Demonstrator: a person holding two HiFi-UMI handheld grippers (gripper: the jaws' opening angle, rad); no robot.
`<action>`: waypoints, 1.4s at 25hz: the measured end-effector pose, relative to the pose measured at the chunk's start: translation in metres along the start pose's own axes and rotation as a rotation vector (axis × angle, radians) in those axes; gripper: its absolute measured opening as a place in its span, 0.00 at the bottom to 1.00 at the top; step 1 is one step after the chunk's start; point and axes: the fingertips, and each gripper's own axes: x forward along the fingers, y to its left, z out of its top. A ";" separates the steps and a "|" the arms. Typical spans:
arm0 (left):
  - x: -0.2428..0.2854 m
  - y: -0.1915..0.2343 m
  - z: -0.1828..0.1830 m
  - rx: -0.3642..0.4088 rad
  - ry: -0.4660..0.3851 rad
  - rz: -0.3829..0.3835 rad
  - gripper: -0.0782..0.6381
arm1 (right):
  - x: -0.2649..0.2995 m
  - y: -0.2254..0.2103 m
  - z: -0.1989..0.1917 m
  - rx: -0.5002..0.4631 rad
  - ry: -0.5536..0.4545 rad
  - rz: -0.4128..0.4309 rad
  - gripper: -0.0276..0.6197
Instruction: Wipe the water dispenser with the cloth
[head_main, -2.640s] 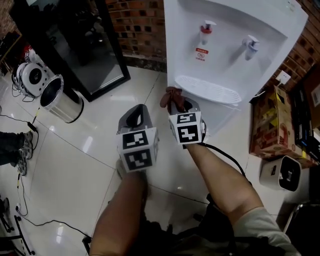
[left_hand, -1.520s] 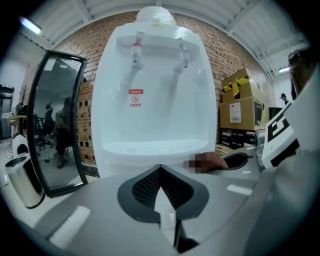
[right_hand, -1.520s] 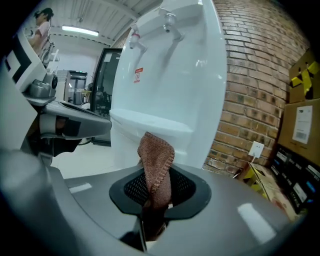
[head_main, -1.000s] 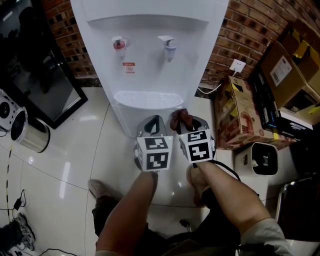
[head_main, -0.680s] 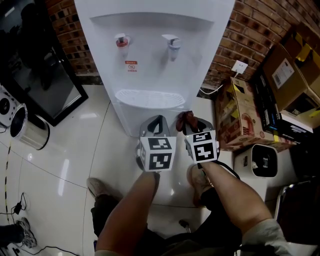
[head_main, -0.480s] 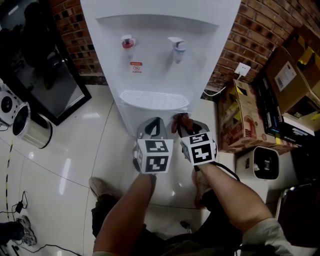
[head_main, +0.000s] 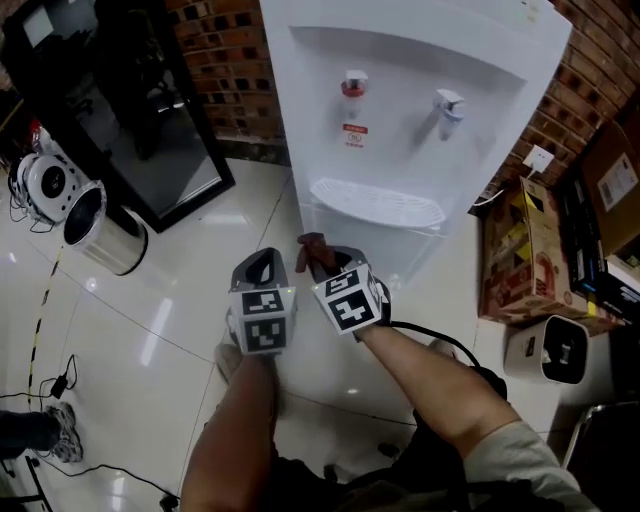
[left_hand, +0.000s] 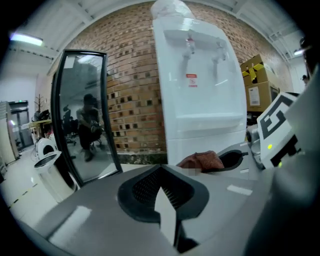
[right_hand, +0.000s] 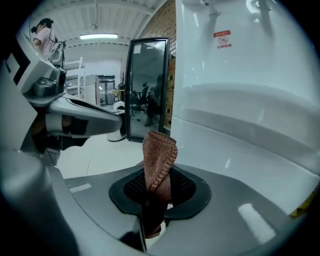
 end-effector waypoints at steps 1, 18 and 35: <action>-0.001 0.016 -0.007 0.001 0.010 0.028 0.11 | 0.011 0.003 -0.002 0.008 0.009 -0.005 0.17; 0.021 0.007 -0.042 0.015 0.095 0.003 0.11 | 0.057 -0.031 -0.028 0.162 0.068 -0.116 0.17; 0.043 -0.123 -0.009 0.093 0.028 -0.216 0.11 | -0.042 -0.120 -0.088 0.150 0.141 -0.245 0.17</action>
